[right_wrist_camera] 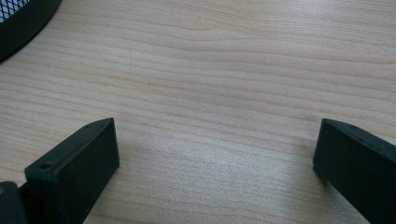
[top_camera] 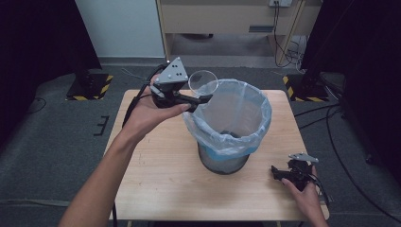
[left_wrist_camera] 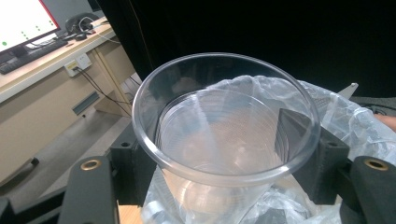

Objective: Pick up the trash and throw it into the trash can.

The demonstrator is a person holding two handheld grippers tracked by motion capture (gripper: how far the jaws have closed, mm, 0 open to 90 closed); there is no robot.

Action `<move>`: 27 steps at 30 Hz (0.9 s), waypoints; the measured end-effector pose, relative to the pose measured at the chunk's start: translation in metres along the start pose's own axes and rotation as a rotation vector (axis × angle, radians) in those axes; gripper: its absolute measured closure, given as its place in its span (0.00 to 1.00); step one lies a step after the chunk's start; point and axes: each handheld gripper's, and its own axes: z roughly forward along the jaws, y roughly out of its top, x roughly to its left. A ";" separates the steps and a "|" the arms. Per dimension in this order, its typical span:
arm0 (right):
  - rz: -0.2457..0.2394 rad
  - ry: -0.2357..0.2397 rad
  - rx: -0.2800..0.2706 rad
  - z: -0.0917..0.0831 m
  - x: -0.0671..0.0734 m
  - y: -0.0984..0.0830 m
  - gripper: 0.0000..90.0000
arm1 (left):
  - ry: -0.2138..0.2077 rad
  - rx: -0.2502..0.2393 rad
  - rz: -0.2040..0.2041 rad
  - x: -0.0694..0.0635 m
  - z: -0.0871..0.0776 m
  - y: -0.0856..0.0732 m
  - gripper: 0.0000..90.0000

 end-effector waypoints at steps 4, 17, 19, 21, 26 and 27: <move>-0.001 0.001 0.000 0.000 0.000 0.000 0.00 | -0.007 0.004 -0.002 -0.001 0.007 0.000 0.34; 0.000 0.002 0.002 0.000 0.000 0.000 0.00 | -0.033 0.022 -0.007 -0.004 0.025 0.000 0.34; 0.000 0.002 0.003 0.000 0.000 0.000 0.00 | -0.037 0.022 -0.011 -0.004 0.026 0.000 0.34; 0.000 0.002 0.001 0.000 0.000 0.000 0.00 | -0.038 0.023 -0.013 -0.005 0.028 0.000 0.34; 0.000 0.002 0.002 0.000 0.000 0.000 0.00 | -0.047 0.030 -0.019 -0.005 0.034 -0.002 0.34; 0.000 0.002 0.003 0.000 0.000 0.000 0.00 | -0.049 0.032 -0.020 -0.005 0.035 -0.003 0.34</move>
